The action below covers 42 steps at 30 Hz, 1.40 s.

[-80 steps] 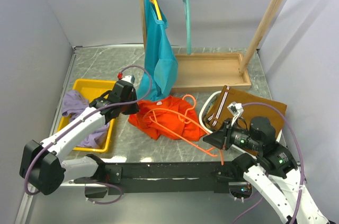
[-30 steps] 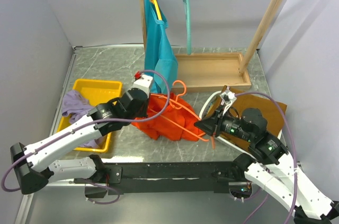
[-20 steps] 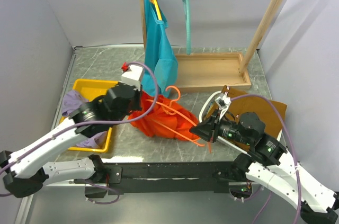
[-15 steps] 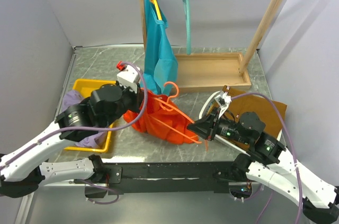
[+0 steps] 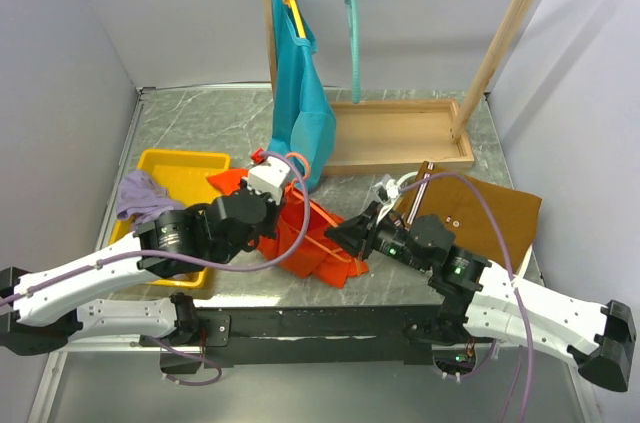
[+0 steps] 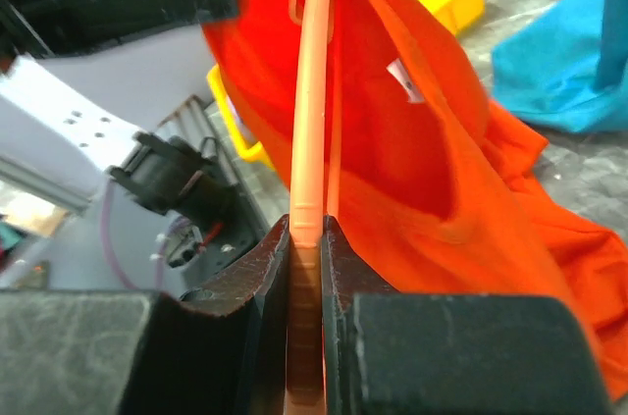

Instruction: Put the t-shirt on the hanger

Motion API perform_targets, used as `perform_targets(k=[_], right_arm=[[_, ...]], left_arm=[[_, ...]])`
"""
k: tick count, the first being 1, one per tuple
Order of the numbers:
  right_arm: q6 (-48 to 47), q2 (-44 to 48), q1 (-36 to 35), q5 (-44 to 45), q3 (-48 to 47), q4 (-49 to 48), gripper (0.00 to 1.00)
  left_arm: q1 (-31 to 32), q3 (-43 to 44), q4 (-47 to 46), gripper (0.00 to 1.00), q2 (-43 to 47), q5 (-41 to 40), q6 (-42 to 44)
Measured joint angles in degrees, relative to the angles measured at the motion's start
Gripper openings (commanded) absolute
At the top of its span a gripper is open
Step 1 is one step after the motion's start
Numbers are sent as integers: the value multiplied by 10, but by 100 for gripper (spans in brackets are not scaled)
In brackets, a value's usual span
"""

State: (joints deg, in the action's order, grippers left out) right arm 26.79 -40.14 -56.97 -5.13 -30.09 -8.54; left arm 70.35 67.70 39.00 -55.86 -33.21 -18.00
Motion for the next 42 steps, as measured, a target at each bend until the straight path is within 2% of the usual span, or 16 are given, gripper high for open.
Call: perform_targets(k=[1,7,10,13,25,36,42], right_arm=[[-4,-3,-6,10,13,-14,0],[-24,-7,-32,53,56,-101,0],[-32,-14,-42,66,58,-135,0],[-40,-24,-50,74,58,-155,0],[-48,-33,-63,77,58,-163,0],[-52,-42,-70,82,58,-164,0],[-53,-47,-70,93,58,-164,0]], left_arm=[[0,-3,4,30,-2,-22,-13],[0,-6,10,60,11,-80,-43],[0,-11,-8,69,32,-80,-38],[0,-14,-31,73,42,-74,-25],[-11,-27,-157,73,-11,-48,38],[-86,-26,-222,66,-31,28,28],[-134,-24,-224,62,-44,105,-6]])
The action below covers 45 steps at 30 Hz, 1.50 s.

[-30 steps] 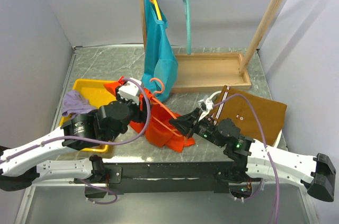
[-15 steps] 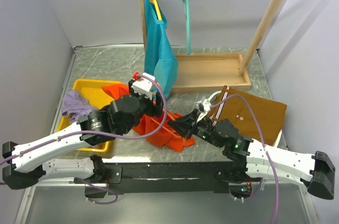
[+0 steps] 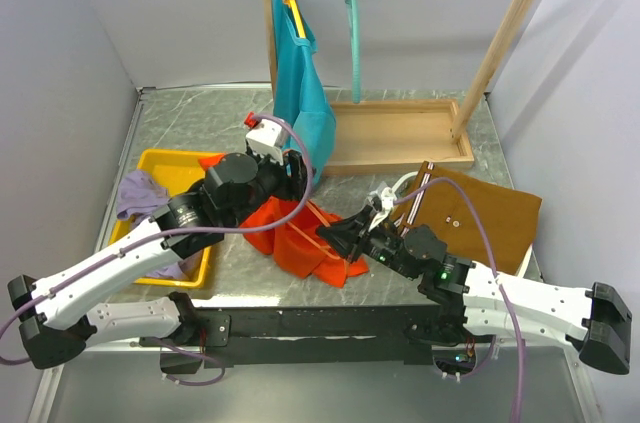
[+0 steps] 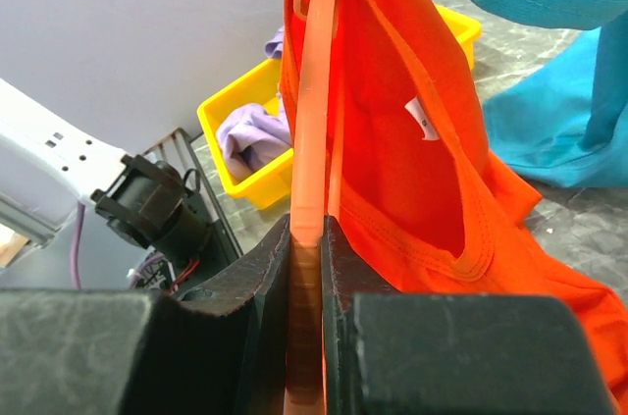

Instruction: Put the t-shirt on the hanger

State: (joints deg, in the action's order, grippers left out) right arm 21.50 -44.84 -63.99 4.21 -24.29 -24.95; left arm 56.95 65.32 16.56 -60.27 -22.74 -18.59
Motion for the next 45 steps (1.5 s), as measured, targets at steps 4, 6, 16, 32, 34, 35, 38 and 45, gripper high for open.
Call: perform_targets(k=[4,6,16,32,34,35,38,45], right_arm=[[-4,-6,0,8,0,-9,0],[-4,-8,0,9,0,-12,0],[-6,-22,-3,5,0,-17,0],[30,-31,-4,27,-43,50,59],[47,-22,-4,45,-63,89,63],[56,-18,-4,56,-71,103,64],[109,-8,0,110,-112,173,64],[192,-68,40,124,-167,272,62]], left_arm=[[-16,4,2,54,0,43,-23],[-18,6,1,49,0,63,-37],[-21,12,-7,8,0,93,-68],[-21,-30,-9,1,42,56,-30],[-21,-35,-9,1,45,48,-26],[-21,-38,-9,1,47,45,-25],[-21,-48,-9,1,50,37,-21],[-21,-62,-15,1,60,33,-20]])
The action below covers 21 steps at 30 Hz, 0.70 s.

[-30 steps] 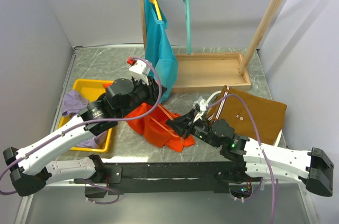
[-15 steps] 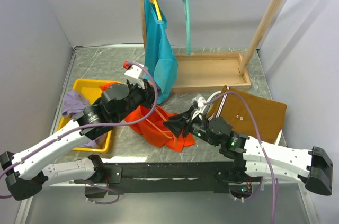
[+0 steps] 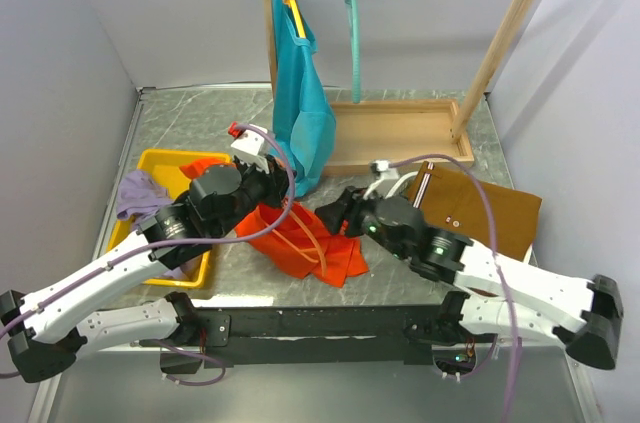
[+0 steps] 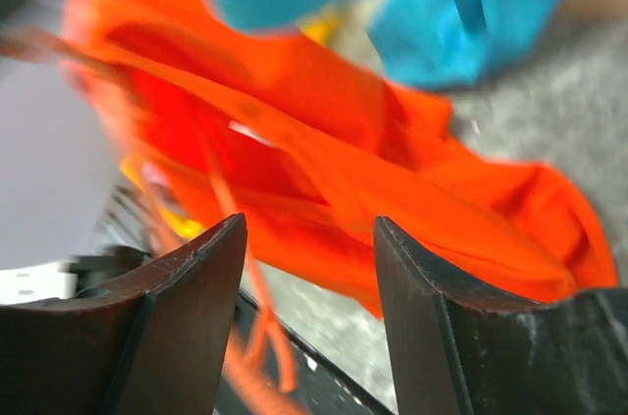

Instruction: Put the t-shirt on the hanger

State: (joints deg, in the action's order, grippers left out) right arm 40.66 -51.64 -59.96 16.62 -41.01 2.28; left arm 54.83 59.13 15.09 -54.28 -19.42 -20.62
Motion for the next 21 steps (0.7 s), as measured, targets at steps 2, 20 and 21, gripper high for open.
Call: perform_targets(k=[2,20,21], right_arm=[[14,-41,4,-11,-8,14,62],[63,-166,18,6,-31,28,18],[65,-166,19,9,-29,25,11]], left_arm=[[0,0,-6,1,1,0,0],[0,-3,-19,1,14,-31,4],[0,-5,-24,1,15,-38,3]])
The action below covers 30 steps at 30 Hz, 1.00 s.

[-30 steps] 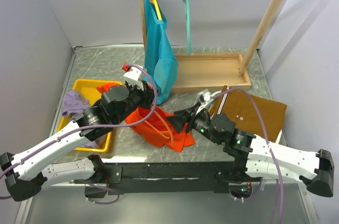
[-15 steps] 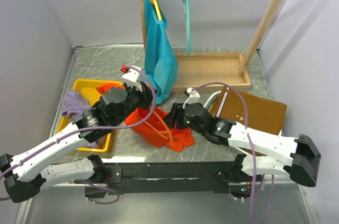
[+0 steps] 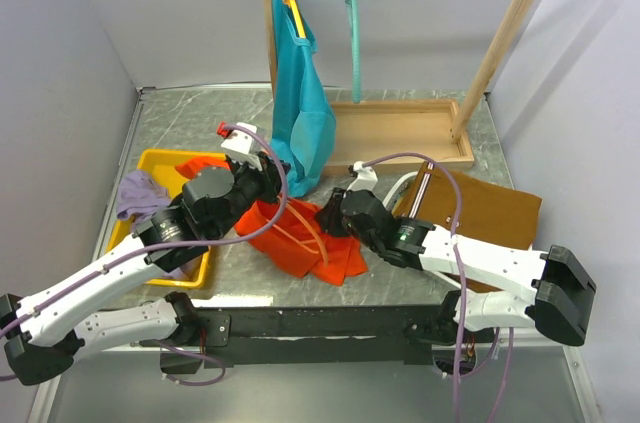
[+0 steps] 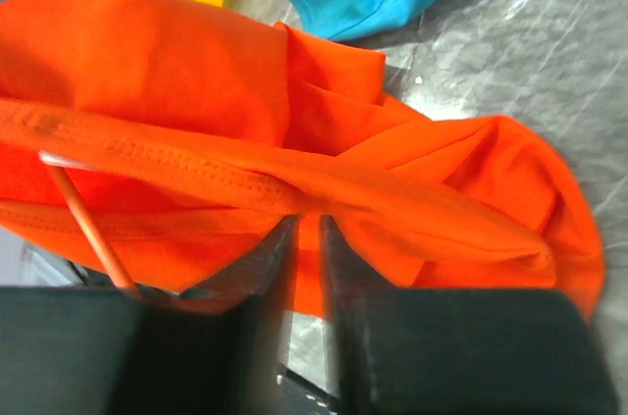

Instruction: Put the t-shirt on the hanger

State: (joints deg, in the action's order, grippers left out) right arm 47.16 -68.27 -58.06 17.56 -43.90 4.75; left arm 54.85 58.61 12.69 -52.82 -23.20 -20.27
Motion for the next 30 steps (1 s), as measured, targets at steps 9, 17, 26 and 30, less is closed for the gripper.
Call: perform_targets(k=[9,17,26,30], right_arm=[[12,38,11,9,55,-4,0],[6,69,25,-24,72,-26,50],[-26,50,52,-95,53,-54,72],[-45,51,52,-114,44,-68,77]], left_arm=[[0,-11,-38,1,-1,-88,-9],[0,-16,-65,1,-8,-105,-14],[0,-21,-60,1,2,-68,0],[0,-22,-60,1,3,-51,7]])
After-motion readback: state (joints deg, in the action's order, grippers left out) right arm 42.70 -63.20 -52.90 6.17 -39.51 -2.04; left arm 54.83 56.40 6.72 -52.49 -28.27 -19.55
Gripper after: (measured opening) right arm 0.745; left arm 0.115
